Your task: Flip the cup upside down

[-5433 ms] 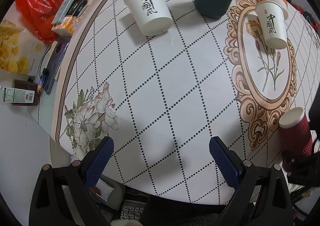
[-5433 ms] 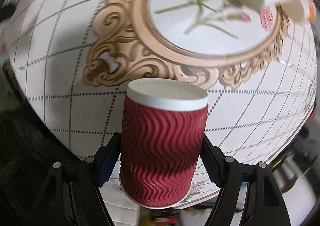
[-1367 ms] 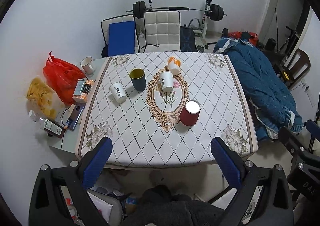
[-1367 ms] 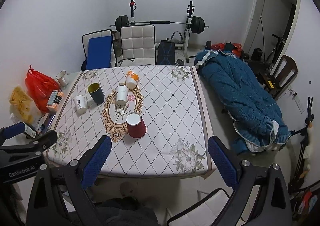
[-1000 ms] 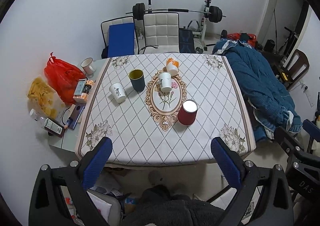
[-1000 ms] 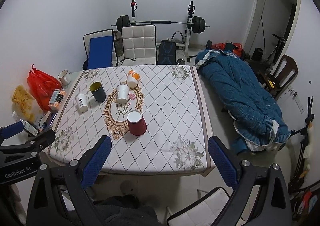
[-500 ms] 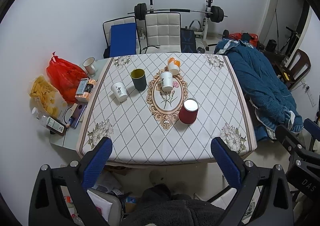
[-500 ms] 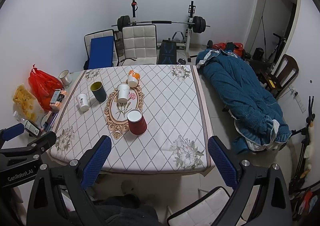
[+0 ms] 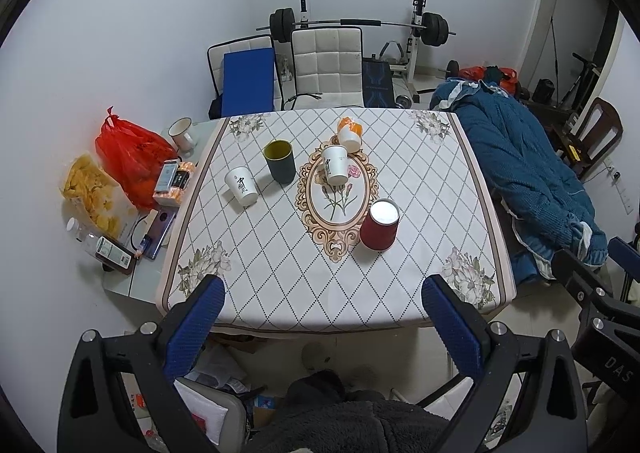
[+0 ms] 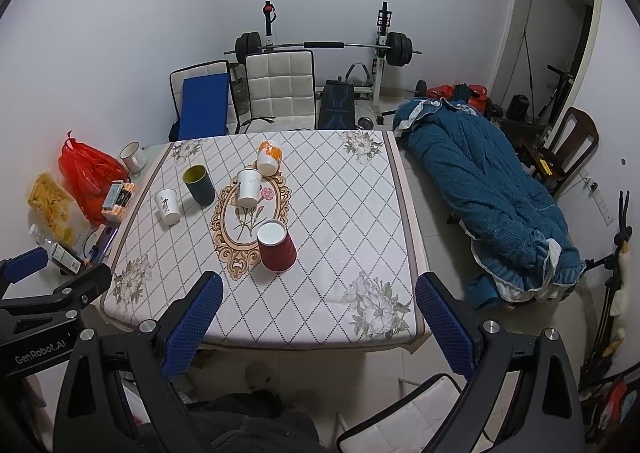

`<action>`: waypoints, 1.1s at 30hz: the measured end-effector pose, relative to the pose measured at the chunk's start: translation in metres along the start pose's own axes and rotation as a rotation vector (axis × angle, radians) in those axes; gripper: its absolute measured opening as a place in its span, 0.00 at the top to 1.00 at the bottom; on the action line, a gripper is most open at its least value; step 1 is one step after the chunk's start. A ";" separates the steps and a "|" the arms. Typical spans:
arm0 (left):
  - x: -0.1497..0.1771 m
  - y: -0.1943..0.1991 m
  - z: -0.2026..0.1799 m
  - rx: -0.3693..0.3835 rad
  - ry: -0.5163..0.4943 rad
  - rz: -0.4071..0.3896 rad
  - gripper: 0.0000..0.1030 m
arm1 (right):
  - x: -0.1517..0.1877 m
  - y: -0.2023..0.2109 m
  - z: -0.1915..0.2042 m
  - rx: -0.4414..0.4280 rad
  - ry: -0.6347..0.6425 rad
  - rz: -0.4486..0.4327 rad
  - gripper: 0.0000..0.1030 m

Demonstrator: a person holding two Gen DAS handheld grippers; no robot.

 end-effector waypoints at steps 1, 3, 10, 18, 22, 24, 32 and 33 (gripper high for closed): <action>0.000 0.000 0.000 0.000 0.000 0.000 0.02 | 0.000 0.000 0.000 -0.002 0.000 0.001 0.04; 0.000 0.000 0.000 -0.001 0.002 0.000 0.02 | 0.001 0.001 0.000 0.000 0.002 -0.001 0.04; -0.002 0.001 -0.001 -0.001 0.004 0.003 0.02 | -0.001 0.001 -0.001 0.001 0.001 0.000 0.04; -0.002 0.001 -0.002 -0.001 0.007 0.001 0.02 | -0.002 0.000 -0.001 0.005 0.001 -0.002 0.04; -0.002 0.001 -0.003 0.000 0.004 0.002 0.02 | -0.003 0.000 -0.001 0.004 0.002 -0.003 0.04; -0.002 0.002 -0.004 0.000 0.002 0.002 0.02 | -0.003 0.000 -0.001 0.001 -0.001 -0.002 0.04; -0.001 0.004 -0.006 0.001 0.001 -0.003 0.02 | -0.003 0.001 -0.002 0.003 -0.003 -0.004 0.04; -0.002 0.005 -0.007 0.001 0.001 -0.005 0.02 | -0.003 0.000 -0.001 0.002 -0.002 -0.003 0.04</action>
Point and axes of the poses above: each gripper's, at about its wrist camera, not at the fingertips, and y roughly against the way its jaws point, z to its left, x to its underside, the point moved 4 cm from there along -y, roughly the way its jaws point, and after that the axes turned 2 degrees about -x, right-handed, at the moved point
